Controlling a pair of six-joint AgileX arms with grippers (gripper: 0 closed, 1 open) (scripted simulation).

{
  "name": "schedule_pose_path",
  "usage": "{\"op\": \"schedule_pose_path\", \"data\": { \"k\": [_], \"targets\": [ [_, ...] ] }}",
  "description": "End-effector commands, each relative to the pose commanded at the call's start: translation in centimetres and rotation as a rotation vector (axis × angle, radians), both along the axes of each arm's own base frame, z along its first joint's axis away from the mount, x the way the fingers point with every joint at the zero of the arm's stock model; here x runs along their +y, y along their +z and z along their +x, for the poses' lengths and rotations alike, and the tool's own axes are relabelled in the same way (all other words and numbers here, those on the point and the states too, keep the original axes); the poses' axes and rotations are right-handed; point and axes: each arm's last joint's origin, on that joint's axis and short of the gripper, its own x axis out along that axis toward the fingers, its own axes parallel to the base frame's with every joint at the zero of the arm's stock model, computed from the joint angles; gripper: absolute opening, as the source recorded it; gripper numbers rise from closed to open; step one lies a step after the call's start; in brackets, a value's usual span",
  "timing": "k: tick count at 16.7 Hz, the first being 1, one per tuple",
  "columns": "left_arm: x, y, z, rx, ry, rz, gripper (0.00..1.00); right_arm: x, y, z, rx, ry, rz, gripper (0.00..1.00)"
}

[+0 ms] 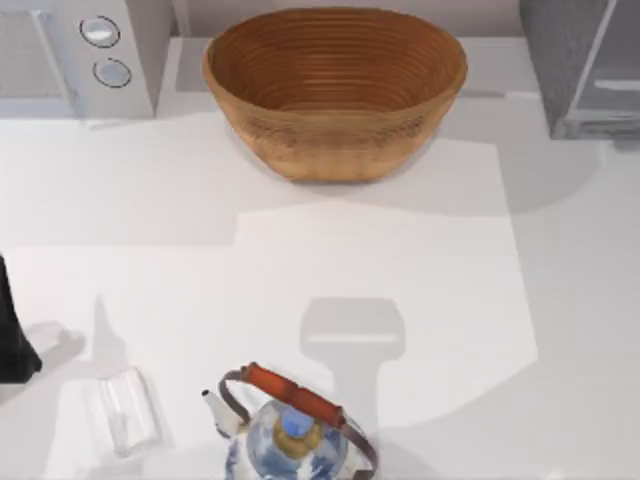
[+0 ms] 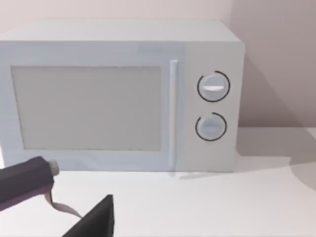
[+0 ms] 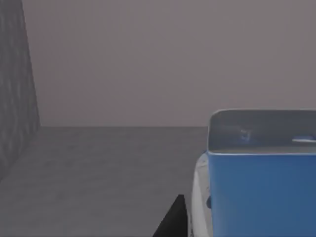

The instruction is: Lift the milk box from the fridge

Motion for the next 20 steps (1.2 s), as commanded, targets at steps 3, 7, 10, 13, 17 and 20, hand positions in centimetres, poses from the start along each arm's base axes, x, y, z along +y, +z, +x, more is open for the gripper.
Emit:
{"op": "schedule_pose_path", "data": {
  "k": [3,7,10,13,17,20],
  "targets": [
    [0.0,0.0,0.0,0.000,0.000,0.000,1.00,0.0,-0.1,-2.8,0.003,-0.001,0.002,0.00],
    [0.0,0.0,0.0,0.000,0.000,0.000,1.00,0.2,0.2,-5.9,-0.007,-0.002,-0.002,0.00],
    [0.0,0.0,0.0,0.000,0.000,0.000,1.00,0.2,0.2,-6.3,-0.009,-0.002,-0.002,0.00],
    [0.0,0.0,0.0,0.000,0.000,0.000,1.00,0.4,0.1,-6.2,-0.004,0.003,0.001,0.00],
    [0.0,0.0,0.0,0.000,0.000,0.000,1.00,0.5,0.6,-8.1,0.060,-0.015,0.017,0.00],
    [0.0,0.0,0.0,0.000,0.000,0.000,1.00,0.9,2.5,-11.1,0.096,-0.056,0.023,0.00]
  ]
}}
